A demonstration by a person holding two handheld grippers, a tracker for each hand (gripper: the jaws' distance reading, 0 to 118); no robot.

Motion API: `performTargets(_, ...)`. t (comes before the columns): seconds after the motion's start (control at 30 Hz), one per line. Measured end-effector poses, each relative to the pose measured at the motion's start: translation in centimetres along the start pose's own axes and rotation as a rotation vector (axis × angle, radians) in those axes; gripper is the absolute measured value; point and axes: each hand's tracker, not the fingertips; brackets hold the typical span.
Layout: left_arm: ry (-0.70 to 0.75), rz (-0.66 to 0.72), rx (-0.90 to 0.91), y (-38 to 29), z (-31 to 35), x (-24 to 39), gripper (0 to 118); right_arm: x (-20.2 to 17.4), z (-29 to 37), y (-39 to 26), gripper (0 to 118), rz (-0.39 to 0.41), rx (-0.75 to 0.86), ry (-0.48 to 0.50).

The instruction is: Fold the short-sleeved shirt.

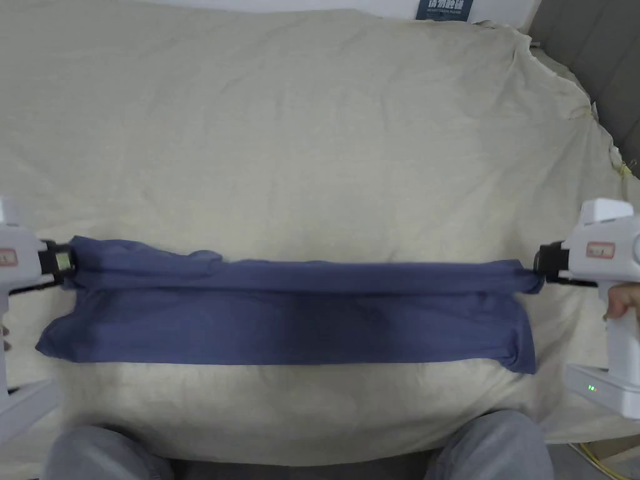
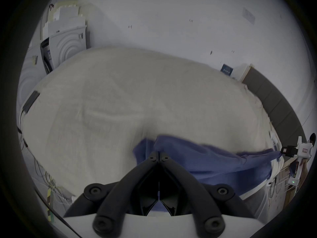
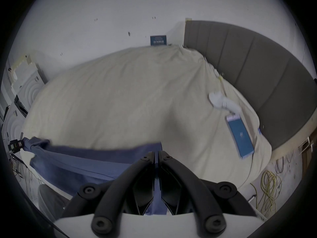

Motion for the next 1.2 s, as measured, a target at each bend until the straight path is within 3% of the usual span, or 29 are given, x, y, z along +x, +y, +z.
performTargets(0.23, 0.054, 0.077, -0.119, -5.4, -2.3, -1.5, 0, -0.2, -2.8, -5.0, 4, 0.014, -0.117, -0.046)
performTargets(0.3, 0.082, 0.086, -0.124, -5.5, -2.2, -1.1, 29, 0.1, -2.8, -5.4, 8, -0.019, -0.109, -0.040)
performTargets(0.33, 0.100, 0.080, -0.109, -5.2, -1.9, -1.0, 54, 0.2, -2.5, -5.4, 25, -0.035, -0.106, -0.030)
performTargets(0.37, 0.132, 0.066, -0.096, -4.7, -1.5, -1.1, 86, 0.2, -1.8, -5.1, 63, -0.031, -0.097, -0.033)
performTargets(0.4, 0.156, 0.050, -0.085, -4.0, -1.1, -1.1, 105, 0.3, -1.2, -4.7, 92, -0.019, -0.077, -0.037)
performTargets(0.43, 0.189, 0.046, -0.040, -3.1, -0.2, -1.2, 113, 0.5, -0.4, -4.1, 108, 0.001, -0.041, -0.066)
performTargets(0.5, 0.195, 0.032, 0.074, -1.2, 1.9, -1.0, 114, 0.6, 1.8, -2.9, 111, 0.010, 0.068, -0.104)
performTargets(0.77, 0.176, -0.121, 0.560, 2.4, 9.9, 5.5, 114, -2.9, 11.6, 0.6, 112, 0.040, 0.592, -0.003)
performTargets(0.93, 0.125, -0.155, 0.654, -0.1, 10.7, 7.9, 111, -5.9, 13.3, -1.6, 114, 0.090, 0.728, 0.031)
performTargets(1.0, 0.112, -0.191, 0.674, -1.1, 10.8, 8.6, 98, -6.6, 13.2, -2.7, 113, 0.105, 0.733, 0.036)
performTargets(1.03, 0.110, -0.206, 0.681, -1.6, 10.9, 8.9, 82, -7.0, 13.2, -3.2, 111, 0.112, 0.742, 0.040)
performTargets(1.1, 0.085, -0.229, 0.675, -2.4, 10.6, 9.3, 37, -7.4, 13.2, -4.1, 92, 0.113, 0.760, 0.057)
performTargets(1.13, 0.064, -0.227, 0.660, -2.5, 10.6, 9.4, 15, -7.3, 13.1, -4.2, 74, 0.106, 0.761, 0.070)
performTargets(1.17, 0.049, -0.223, 0.660, -2.7, 10.5, 9.5, 0, -7.4, 13.1, -4.4, 43, 0.098, 0.761, 0.079)
performTargets(1.2, 0.026, -0.223, 0.669, -3.0, 10.4, 9.6, 0, -7.4, 13.0, -4.4, 17, 0.082, 0.751, 0.094)
